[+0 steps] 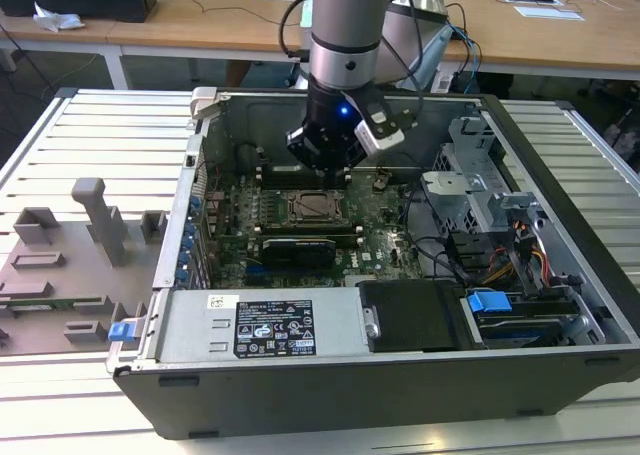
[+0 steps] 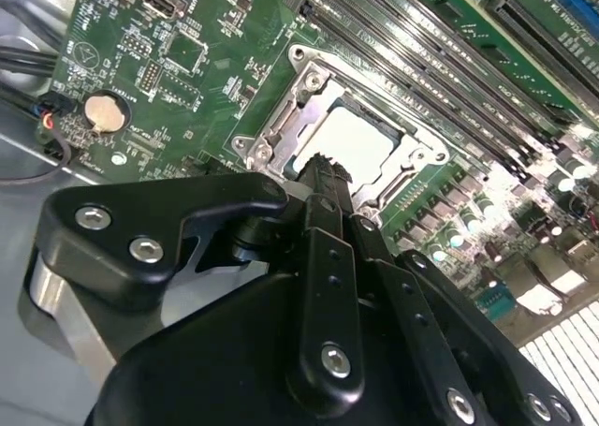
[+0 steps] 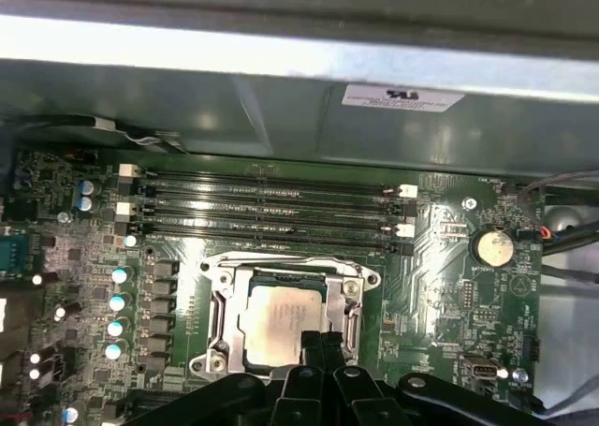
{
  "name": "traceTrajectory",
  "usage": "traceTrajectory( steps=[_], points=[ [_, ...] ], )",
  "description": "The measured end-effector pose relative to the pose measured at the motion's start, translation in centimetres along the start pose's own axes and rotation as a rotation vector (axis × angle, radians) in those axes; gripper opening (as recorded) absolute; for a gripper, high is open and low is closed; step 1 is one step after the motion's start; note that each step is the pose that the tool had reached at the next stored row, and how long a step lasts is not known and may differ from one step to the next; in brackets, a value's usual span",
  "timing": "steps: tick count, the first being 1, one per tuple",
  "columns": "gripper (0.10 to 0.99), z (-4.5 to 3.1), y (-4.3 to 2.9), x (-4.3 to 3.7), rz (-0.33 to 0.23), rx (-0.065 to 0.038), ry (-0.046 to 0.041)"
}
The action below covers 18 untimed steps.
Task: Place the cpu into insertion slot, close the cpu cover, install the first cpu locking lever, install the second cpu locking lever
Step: 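Install the first cpu locking lever, then install the second cpu locking lever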
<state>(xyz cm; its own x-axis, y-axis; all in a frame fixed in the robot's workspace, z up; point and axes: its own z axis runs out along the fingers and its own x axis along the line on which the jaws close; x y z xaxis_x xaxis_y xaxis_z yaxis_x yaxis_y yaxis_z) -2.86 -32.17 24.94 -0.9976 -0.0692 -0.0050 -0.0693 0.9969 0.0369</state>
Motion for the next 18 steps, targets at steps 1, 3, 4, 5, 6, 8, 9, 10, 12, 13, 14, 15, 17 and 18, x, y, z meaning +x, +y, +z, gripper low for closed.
traceTrajectory(
  steps=[1,3,4,5,6,8,9,10,12,13,14,15,17,18],
  points=[
    [0.106,-0.26,0.01,0.0,0.0,0.0,0.0],
    [0.106,-0.53,0.02,0.0,0.0,0.0,-0.0001],
    [0.106,-0.53,0.02,0.0,0.0,0.0,-0.0002],
    [0.106,-0.55,0.02,0.0,0.0,0.0,0.0],
    [0.106,-0.55,0.02,0.0,0.0,0.0,0.0],
    [0.106,-0.55,0.02,0.0,0.0,0.0,0.0],
    [0.106,-0.55,0.02,0.0,0.0,0.0,0.0],
    [0.106,-0.55,0.02,0.0,0.0,0.0,0.0],
    [0.106,-0.55,0.02,0.0,0.0,0.0,0.0],
    [0.106,-0.55,0.02,0.01,0.0,0.0,0.0],
    [0.106,-0.55,0.01,0.01,0.0,0.0,0.0],
    [0.106,-0.57,-0.04,0.02,0.0,0.0,0.0003],
    [0.106,-0.56,-0.17,0.02,0.0,0.0,0.0],
    [0.106,-0.57,-0.34,0.04,0.0,0.0,0.0001]
  ],
)
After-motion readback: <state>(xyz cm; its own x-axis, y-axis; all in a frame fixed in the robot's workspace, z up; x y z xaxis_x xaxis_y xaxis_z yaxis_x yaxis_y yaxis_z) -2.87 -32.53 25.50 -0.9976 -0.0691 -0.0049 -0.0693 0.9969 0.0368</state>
